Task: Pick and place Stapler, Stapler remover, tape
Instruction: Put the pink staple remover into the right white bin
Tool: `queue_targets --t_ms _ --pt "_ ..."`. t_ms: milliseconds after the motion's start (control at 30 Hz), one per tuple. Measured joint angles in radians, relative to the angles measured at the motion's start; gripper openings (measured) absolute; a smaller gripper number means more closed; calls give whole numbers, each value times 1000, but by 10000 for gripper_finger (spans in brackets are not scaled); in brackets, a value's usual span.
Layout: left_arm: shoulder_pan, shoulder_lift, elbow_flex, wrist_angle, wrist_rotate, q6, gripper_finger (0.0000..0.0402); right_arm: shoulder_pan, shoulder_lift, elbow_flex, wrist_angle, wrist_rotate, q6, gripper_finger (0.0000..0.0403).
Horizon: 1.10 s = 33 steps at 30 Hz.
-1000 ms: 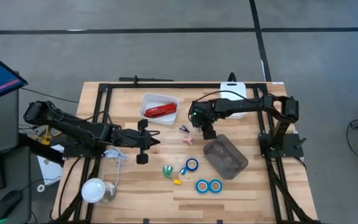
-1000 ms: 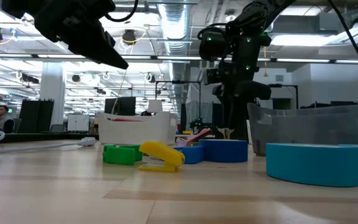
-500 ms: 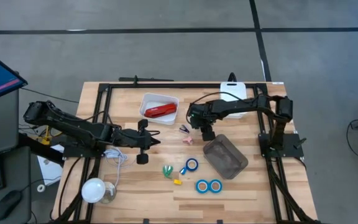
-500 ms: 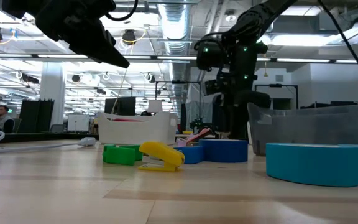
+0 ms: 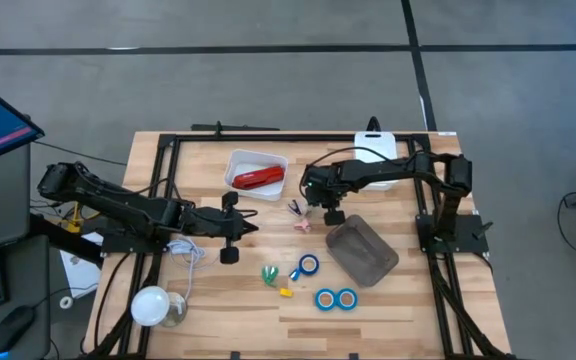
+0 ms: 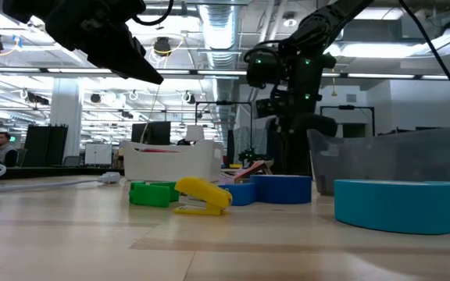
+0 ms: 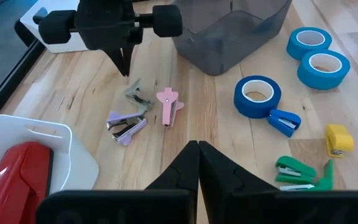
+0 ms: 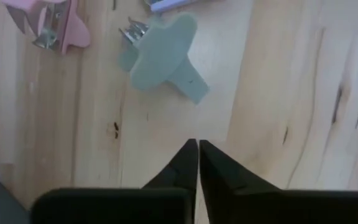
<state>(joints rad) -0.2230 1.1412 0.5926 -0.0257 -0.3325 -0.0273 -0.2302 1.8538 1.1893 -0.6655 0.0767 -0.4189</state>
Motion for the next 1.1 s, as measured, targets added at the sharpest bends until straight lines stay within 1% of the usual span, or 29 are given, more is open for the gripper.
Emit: queue_targets --t_ms 100,267,367,467,533,767,900,1000,1033,1100 --pt "0 0 0 0 0 0 2 4 1 22 -24 7 -20 35" --pt "0 0 0 0 0 0 2 22 1 119 -90 7 -103 65" --pt "0 0 0 1 0 0 2 28 0 191 -128 -5 -115 67" --pt "0 0 0 0 0 0 2 28 -1 225 -154 -100 -141 66" --pt "0 0 0 1 0 0 2 31 -1 225 -154 -129 -166 66" --pt "0 0 0 1 0 0 2 55 -1 225 -153 -82 -246 67" --pt "0 0 0 9 0 0 2 61 -1 225 -124 -52 -276 58" --pt "0 0 0 13 0 0 2 62 -1 225 -131 -50 -284 38" --pt "0 0 0 14 0 0 2 65 -1 225 -129 -35 -294 28" --pt "0 0 0 14 0 0 2 76 -1 207 -85 34 -326 9"
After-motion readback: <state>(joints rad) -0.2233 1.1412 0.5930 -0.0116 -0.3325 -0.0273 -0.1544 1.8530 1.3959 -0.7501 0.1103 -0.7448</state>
